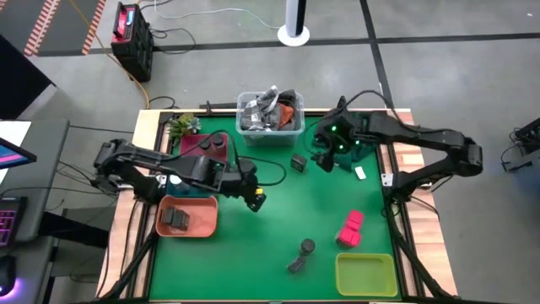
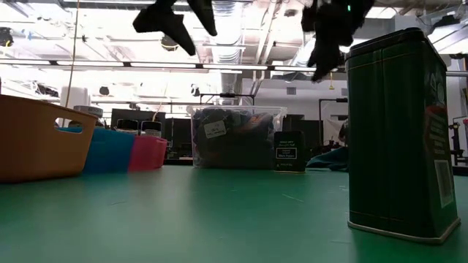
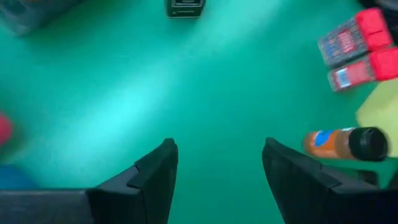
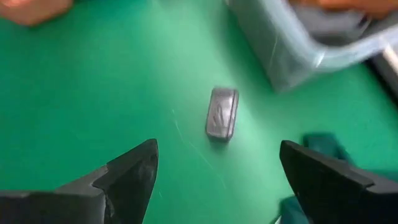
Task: Sort spices by type
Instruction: Put the top black spice can into the orange bin
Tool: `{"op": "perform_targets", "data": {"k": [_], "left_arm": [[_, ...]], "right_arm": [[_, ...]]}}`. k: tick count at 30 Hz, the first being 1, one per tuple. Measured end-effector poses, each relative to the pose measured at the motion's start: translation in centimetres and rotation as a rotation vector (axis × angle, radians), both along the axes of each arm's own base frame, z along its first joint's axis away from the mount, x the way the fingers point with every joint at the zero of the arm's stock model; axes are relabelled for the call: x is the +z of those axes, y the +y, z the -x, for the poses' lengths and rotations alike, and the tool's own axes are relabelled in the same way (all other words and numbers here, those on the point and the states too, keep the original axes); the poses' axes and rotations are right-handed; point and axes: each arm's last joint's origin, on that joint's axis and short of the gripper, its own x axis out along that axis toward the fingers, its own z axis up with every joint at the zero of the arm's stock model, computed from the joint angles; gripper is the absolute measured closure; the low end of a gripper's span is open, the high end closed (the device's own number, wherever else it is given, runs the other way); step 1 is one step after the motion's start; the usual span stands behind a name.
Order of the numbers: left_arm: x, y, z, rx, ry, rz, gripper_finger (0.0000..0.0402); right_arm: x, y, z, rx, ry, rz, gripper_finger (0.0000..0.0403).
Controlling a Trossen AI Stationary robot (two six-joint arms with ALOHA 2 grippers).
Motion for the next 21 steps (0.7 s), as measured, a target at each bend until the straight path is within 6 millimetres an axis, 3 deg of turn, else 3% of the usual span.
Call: {"op": "perform_targets", "data": {"k": [8,15,21], "left_arm": [[2.1,0.6,1.9,-0.078,-0.002,-0.114,0.0178],[3.1,1.2,4.1,-0.092,0.054,-0.142,0.0178],[4.0,1.8,6.3,-0.09,0.1,-0.177,0.0178]], "right_arm": [[-5.3,1.0,-1.2,0.058,-0.061,0.016,0.0051],[-8.2,0.9,-2.1,0.018,-0.072,0.057,0.0089],[-11.0,0.5,-3.5,-0.001,0.002,0.078,0.0096]]}}
